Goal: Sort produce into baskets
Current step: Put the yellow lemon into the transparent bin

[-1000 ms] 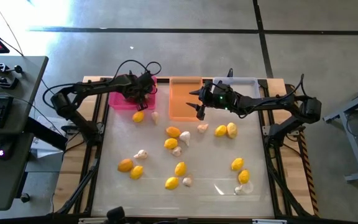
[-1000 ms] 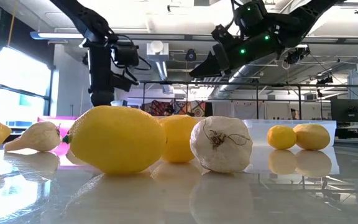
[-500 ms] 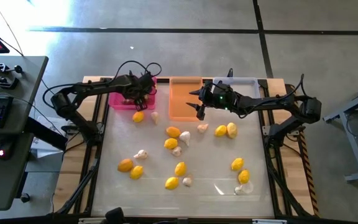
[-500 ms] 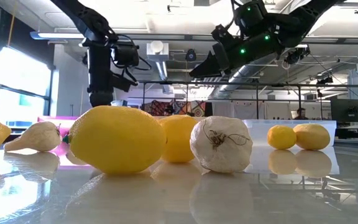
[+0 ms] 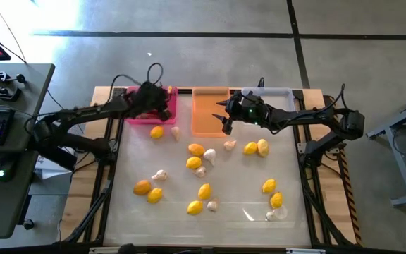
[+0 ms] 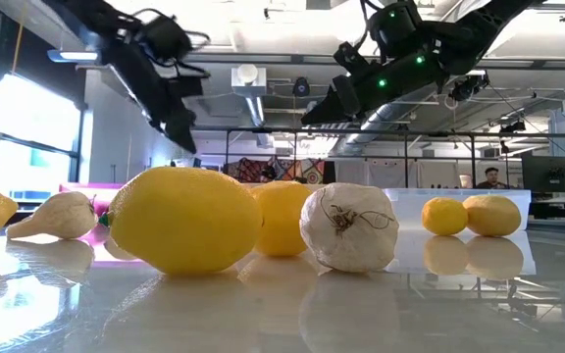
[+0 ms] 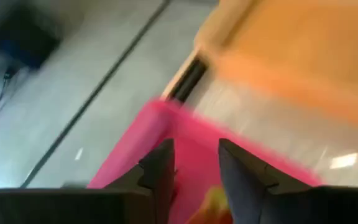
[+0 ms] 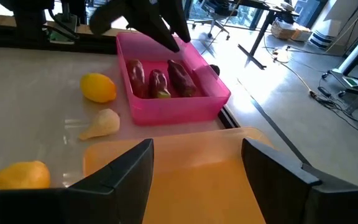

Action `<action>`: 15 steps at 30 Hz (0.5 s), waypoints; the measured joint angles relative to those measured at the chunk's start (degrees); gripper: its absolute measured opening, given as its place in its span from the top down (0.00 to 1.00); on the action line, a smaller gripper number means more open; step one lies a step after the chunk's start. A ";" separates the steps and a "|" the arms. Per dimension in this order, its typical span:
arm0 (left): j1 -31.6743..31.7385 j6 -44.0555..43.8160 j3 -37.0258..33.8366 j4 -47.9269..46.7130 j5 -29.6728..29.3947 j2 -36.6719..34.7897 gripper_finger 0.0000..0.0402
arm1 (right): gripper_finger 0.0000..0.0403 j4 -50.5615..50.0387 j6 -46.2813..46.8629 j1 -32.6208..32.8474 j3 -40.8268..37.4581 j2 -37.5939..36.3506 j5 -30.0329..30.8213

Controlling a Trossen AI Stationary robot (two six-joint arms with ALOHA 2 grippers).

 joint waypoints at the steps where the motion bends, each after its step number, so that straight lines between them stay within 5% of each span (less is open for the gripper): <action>1: -0.37 0.14 -1.92 3.70 1.96 -1.39 0.74 | 0.41 0.01 0.05 0.00 0.00 0.00 0.03; 9: -3.36 2.04 -19.33 38.86 18.53 -6.37 0.80 | 0.41 -0.29 0.48 0.01 0.00 0.01 -0.12; 15: -4.15 3.54 -26.86 55.06 26.95 -6.33 0.81 | 0.41 -3.08 0.99 0.00 0.00 0.04 -1.82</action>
